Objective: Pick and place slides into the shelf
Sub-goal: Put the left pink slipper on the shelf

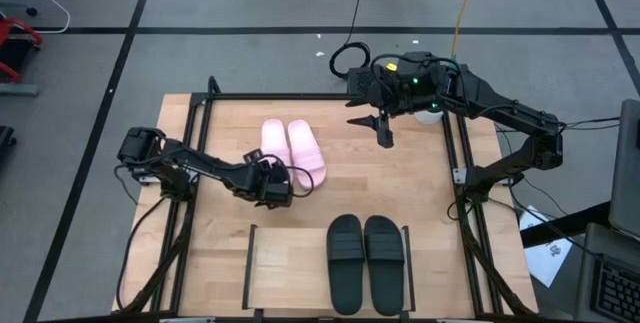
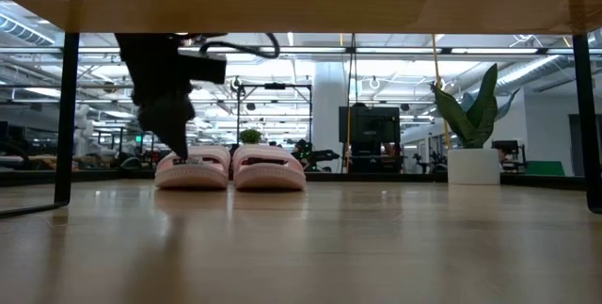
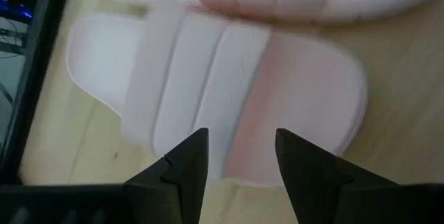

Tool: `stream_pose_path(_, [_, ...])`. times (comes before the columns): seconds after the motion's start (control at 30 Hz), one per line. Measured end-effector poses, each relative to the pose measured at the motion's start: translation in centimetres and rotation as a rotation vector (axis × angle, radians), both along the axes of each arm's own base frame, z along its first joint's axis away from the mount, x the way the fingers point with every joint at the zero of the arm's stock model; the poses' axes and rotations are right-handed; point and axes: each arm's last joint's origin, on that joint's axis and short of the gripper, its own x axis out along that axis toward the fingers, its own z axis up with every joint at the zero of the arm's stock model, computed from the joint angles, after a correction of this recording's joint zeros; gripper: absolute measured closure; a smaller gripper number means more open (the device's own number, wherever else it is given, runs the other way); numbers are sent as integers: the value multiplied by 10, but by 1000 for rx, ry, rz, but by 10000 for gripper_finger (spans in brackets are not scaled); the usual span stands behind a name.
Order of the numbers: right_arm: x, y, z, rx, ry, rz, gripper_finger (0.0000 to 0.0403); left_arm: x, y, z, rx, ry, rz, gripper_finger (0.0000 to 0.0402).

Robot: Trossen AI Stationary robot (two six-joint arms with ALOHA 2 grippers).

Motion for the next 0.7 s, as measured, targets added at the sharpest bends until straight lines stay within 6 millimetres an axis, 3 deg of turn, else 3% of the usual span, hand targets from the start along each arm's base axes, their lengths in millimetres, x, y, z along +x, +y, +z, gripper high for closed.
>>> stream_pose_path(0.7, [1, 0, 3, 2, -34, -6, 225, -10, 0, -14, -6, 29, -3, 229])
